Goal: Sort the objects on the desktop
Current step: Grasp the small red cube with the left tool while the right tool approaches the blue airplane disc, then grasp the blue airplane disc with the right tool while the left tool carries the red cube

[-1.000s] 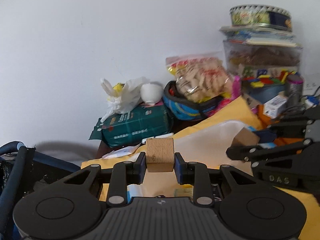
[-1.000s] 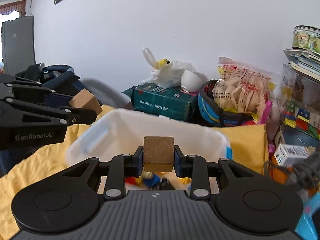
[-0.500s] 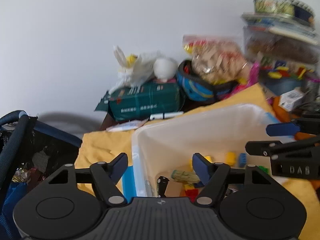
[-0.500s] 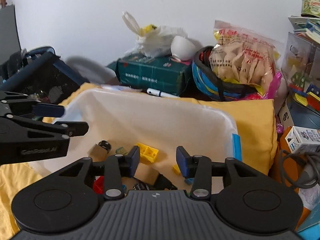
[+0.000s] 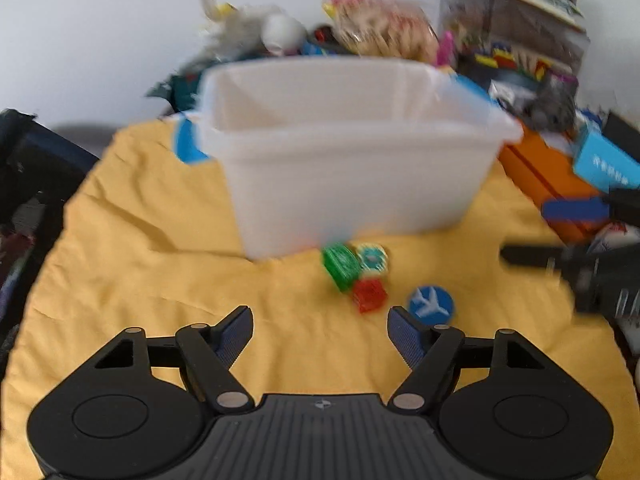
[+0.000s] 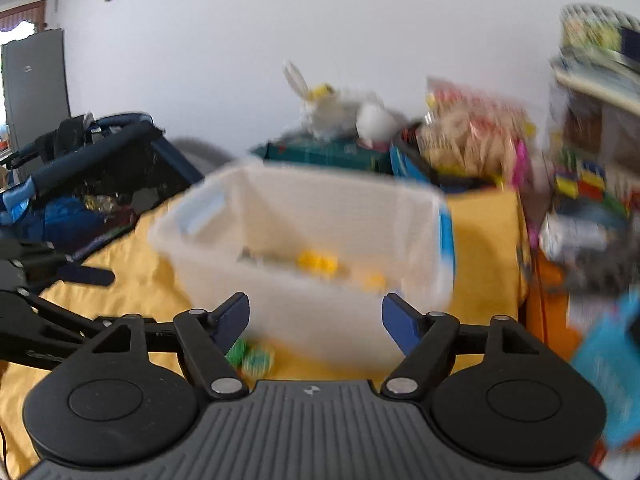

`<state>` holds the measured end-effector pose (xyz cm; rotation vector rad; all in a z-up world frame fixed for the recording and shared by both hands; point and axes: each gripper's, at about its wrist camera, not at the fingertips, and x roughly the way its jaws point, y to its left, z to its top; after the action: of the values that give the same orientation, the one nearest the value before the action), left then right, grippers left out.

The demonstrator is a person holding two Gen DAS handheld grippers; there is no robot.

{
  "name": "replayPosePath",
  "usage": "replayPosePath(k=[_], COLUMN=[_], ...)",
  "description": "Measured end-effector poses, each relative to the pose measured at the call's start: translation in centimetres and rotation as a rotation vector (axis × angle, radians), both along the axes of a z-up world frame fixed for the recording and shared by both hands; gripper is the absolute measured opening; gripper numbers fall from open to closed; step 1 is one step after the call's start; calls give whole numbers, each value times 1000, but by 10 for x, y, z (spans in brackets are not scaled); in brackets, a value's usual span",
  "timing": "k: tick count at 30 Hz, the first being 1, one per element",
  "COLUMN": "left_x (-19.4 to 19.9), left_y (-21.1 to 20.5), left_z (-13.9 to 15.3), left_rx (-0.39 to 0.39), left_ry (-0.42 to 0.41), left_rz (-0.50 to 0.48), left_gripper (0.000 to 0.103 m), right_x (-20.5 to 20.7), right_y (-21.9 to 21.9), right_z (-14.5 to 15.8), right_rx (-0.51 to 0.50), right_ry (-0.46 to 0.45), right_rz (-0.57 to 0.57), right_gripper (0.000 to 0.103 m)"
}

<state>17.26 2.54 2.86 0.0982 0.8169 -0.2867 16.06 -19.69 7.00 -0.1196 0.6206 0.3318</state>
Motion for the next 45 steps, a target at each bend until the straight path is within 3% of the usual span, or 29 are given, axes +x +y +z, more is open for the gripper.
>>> replayPosePath(k=[3,5,6,8,11,16,20,27,29,31,36,40,42,44,45], left_x=[11,20,25,35,45,47,23,-32,-38,-40,-43,-40,-38,-36,-35], left_y=[-18,-26,-29,-35,-39,-32,-15,1,4,5,6,7,7,9,10], left_z=[-10,-16,-20,-30,-40,-49,-40,-45,-48,-51,-52,-53,-53,-53,-51], left_rx=[13,-35,-63,-102,-92,-62,-74,-25,-18,-24,-41,-52,-58,-67,-79], left_ry=[7,20,36,77,99,108,107,120,117,113,98,90,91,101,109], left_rz=[-21,-23,-15,3,32,28,-2,-16,-2,11,22,27,23,16,19], left_gripper=[77,77,73,56,49,22,22,22,23,26,33,32,24,22,22], right_x=[-10,-17,-19,-25,-31,-36,-41,-31,-23,-14,2,7,8,10,10], right_y=[1,1,0,0,-2,-1,2,15,23,30,45,51,51,51,50], right_z=[-32,-46,-50,-57,-63,-65,-71,-74,-76,-79,-88,-95,-98,-99,-99], right_rx=[-55,-61,-60,-61,-63,-60,-60,-65,-74,-84,-131,-161,-161,-154,-147], right_ry=[83,119,131,151,166,167,168,125,120,134,128,150,156,162,164], right_rz=[-9,-5,-10,-16,-22,-22,-9,44,70,89,111,126,126,127,131], right_gripper=[74,73,73,72,72,72,72,72,67,61,60,53,49,48,42])
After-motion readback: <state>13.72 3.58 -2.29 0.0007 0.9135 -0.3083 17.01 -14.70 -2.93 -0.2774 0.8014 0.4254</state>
